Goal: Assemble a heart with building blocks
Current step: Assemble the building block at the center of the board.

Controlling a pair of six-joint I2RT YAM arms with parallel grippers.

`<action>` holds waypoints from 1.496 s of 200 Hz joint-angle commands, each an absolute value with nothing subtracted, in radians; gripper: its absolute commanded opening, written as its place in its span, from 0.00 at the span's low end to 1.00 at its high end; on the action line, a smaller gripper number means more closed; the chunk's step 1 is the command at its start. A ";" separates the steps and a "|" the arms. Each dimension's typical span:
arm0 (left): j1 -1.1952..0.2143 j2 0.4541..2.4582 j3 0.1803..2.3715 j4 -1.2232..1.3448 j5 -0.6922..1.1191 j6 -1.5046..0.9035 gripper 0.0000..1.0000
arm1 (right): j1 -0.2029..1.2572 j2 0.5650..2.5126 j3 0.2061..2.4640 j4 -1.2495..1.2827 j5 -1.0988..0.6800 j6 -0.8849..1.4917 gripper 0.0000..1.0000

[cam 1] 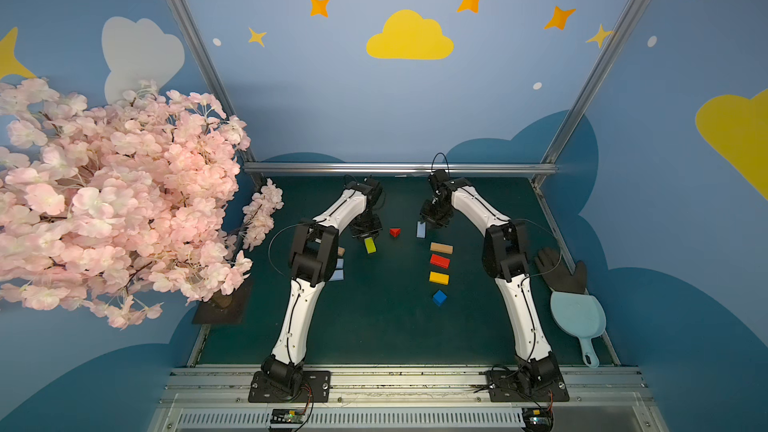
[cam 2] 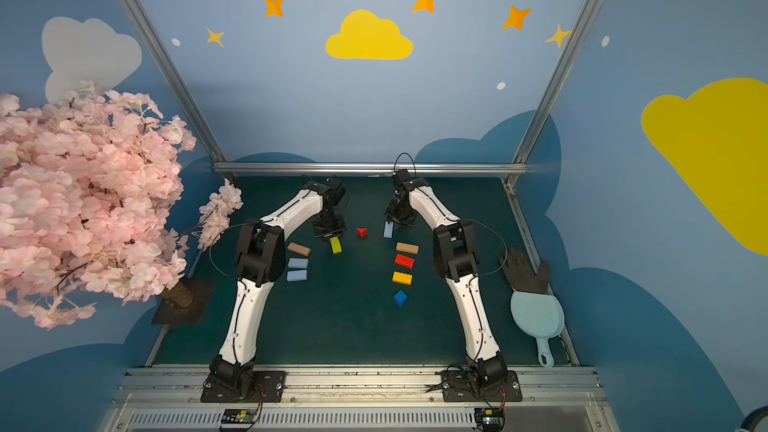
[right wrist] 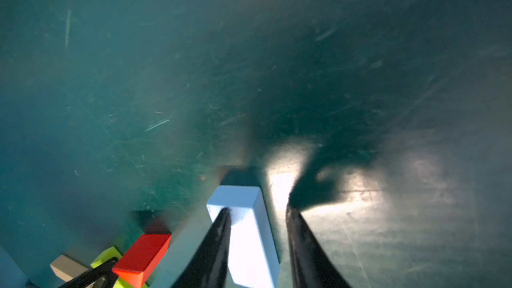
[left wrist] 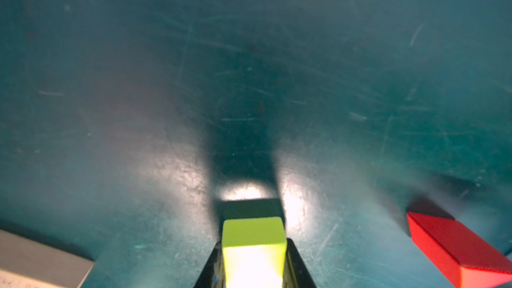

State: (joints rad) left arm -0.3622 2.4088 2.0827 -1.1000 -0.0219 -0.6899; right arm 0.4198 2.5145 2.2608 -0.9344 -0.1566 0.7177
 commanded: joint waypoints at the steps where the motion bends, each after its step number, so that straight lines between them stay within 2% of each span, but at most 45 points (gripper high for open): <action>1: -0.362 2.459 2.093 -1.118 -0.010 -0.710 0.21 | 0.424 2.514 2.264 -0.936 -0.156 0.691 0.40; 87: -0.359 2.478 2.129 -1.133 -0.015 -0.722 0.21 | 0.459 2.557 2.347 -0.946 -0.143 0.641 0.43; 147: -0.358 2.507 2.186 -1.157 -0.011 -0.741 0.20 | 0.477 2.581 2.376 -0.990 -0.095 0.566 0.38; 211: -0.366 2.515 2.201 -1.177 -0.016 -0.737 0.18 | 0.496 2.585 2.382 -1.040 -0.014 0.527 0.19; 224: -0.370 2.514 2.199 -1.181 -0.020 -0.736 0.18 | 0.496 2.585 2.383 -1.040 -0.015 0.525 0.24; 252: -0.374 2.508 2.187 -1.183 -0.026 -0.738 0.18 | 0.500 2.579 2.385 -1.031 -0.034 0.524 0.45; 299: -0.373 2.505 2.187 -1.183 -0.027 -0.742 0.18 | 0.528 2.569 2.384 -1.005 0.000 0.466 0.50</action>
State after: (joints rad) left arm -0.3672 2.4729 2.1975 -1.1782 -0.0254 -0.7311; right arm 0.5064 2.5618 2.3722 -0.9985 -0.0292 0.5022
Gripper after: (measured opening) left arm 0.300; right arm 0.502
